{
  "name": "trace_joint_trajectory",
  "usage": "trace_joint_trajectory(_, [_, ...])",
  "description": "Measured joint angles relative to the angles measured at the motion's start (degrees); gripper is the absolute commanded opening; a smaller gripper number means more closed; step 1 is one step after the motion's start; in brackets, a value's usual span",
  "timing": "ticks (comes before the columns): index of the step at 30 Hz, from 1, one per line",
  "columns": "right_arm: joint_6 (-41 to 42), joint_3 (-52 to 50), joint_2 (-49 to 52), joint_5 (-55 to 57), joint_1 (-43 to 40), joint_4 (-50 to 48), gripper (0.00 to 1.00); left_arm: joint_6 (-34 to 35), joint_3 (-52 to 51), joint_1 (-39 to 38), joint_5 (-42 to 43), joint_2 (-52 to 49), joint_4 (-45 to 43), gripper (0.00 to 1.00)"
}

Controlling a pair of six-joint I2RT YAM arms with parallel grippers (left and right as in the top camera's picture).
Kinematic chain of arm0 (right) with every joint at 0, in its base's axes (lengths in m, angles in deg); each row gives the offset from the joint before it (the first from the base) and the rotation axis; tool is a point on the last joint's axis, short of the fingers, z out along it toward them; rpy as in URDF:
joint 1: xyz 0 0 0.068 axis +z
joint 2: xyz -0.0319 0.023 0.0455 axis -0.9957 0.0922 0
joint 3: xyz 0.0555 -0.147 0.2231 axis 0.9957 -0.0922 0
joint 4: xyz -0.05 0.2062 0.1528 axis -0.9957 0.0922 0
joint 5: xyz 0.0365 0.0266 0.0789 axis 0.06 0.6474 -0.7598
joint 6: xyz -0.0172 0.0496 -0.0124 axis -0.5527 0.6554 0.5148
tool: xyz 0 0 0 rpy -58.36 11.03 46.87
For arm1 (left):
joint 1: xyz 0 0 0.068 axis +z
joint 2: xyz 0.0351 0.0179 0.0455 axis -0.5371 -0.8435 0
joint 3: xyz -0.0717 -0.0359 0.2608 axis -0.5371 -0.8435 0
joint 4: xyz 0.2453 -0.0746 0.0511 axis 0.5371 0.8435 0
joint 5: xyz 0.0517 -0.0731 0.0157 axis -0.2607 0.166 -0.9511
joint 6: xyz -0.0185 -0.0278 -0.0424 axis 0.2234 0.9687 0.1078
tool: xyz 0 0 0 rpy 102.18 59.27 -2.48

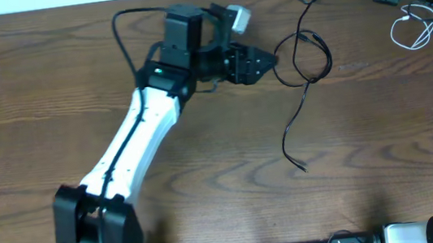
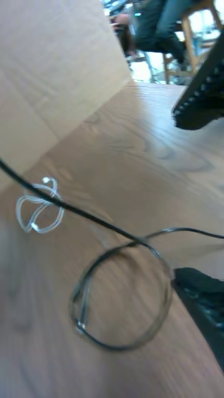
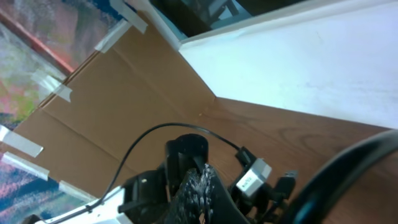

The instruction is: Untangle cables

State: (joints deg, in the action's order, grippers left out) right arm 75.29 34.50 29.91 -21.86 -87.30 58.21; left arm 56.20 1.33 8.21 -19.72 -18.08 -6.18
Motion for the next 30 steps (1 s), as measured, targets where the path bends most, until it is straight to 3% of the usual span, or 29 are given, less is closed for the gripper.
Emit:
trace_joint_trajectory(5, [0.3, 0.0, 0.0, 0.0, -0.7, 1.5, 0.01, -0.1, 0.1, -4.5, -2.0, -4.5, -10.3, 0.76])
trace_joint_trajectory(9, [0.3, 0.0, 0.0, 0.0, -0.7, 3.2, 0.01, 1.1, 0.1, -8.3, -10.0, -8.3, -15.7, 0.75])
trace_joint_trajectory(11, [0.1, 0.0, 0.0, 0.0, -0.7, 4.2, 0.01, 1.7, 0.1, -9.5, -13.5, -10.4, -19.5, 0.70])
trace_joint_trajectory(12, [-0.1, 0.0, 0.0, 0.0, -0.7, 4.5, 0.01, 1.7, 0.1, -9.8, -14.7, -11.4, -21.4, 0.57])
trace_joint_trajectory(14, [-0.6, 0.0, 0.0, 0.0, -0.7, 5.0, 0.01, 2.4, 0.1, -10.4, -16.6, -13.3, -24.2, 0.15])
trace_joint_trajectory(15, [-0.9, 0.0, 0.0, 0.1, -0.7, 5.2, 0.01, 2.8, 0.1, -10.5, -17.4, -14.1, -24.8, 0.07])
trace_joint_trajectory(19, [-2.0, 0.0, 0.0, 1.2, -1.4, 8.1, 0.01, 3.7, 0.1, -10.7, -20.7, -16.0, -22.6, 0.07])
trace_joint_trajectory(24, [-2.3, 0.0, 0.2, 11.4, -5.2, 15.3, 0.01, 7.9, 0.0, -8.7, -21.9, -13.8, -14.3, 0.07])
trace_joint_trajectory(30, [-2.3, -0.3, 2.6, 22.4, -8.3, 16.0, 0.02, 11.8, -0.2, -4.5, -20.5, 1.6, -0.6, 0.07])
